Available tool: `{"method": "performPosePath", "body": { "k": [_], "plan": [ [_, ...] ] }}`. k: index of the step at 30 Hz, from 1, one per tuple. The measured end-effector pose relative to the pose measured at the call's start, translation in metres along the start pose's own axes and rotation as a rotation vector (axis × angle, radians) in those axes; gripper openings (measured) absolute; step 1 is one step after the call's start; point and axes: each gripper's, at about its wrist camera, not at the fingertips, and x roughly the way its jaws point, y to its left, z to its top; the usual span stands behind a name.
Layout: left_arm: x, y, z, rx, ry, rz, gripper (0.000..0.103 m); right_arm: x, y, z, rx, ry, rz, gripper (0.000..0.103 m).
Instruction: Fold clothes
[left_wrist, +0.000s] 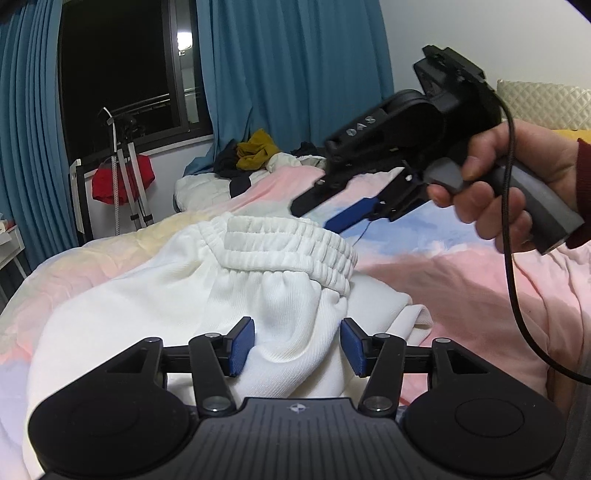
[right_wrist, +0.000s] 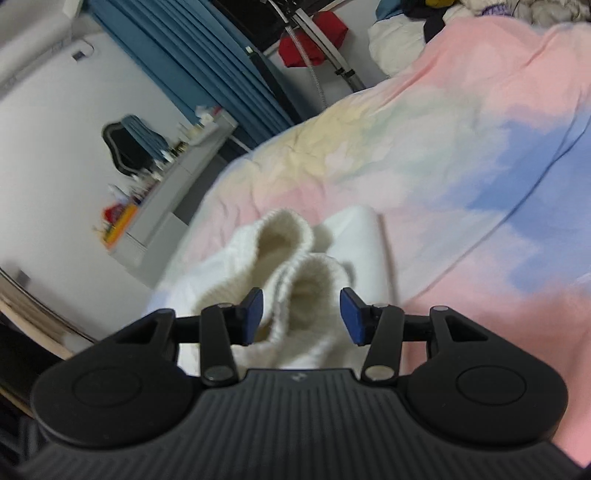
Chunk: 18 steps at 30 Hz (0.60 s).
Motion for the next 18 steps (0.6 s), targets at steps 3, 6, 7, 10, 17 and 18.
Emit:
{"method": "performPosePath", "body": {
  "k": [3, 6, 7, 10, 17, 18],
  "plan": [
    [0.001, -0.002, -0.002, 0.009, -0.001, 0.006, 0.055, 0.017, 0.001, 0.001, 0.047, 0.012, 0.052, 0.05],
    [0.002, -0.003, -0.003, 0.018, 0.003, 0.016, 0.055, 0.038, 0.002, 0.005, 0.063, 0.026, 0.045, 0.05],
    [0.003, -0.004, -0.004, 0.024, 0.005, 0.02, 0.055, 0.046, 0.002, 0.007, 0.066, 0.029, 0.031, 0.05],
    [0.006, -0.007, -0.007, 0.051, 0.01, 0.036, 0.055, 0.066, -0.006, 0.011, 0.119, 0.024, 0.022, 0.05],
    [0.011, -0.01, -0.012, 0.062, 0.001, 0.05, 0.029, 0.076, 0.019, 0.005, -0.02, -0.01, -0.028, 0.02],
    [0.011, -0.009, -0.01, 0.052, -0.01, 0.048, 0.022, 0.071, 0.024, 0.008, -0.029, -0.035, -0.018, 0.019]
  ]
}}
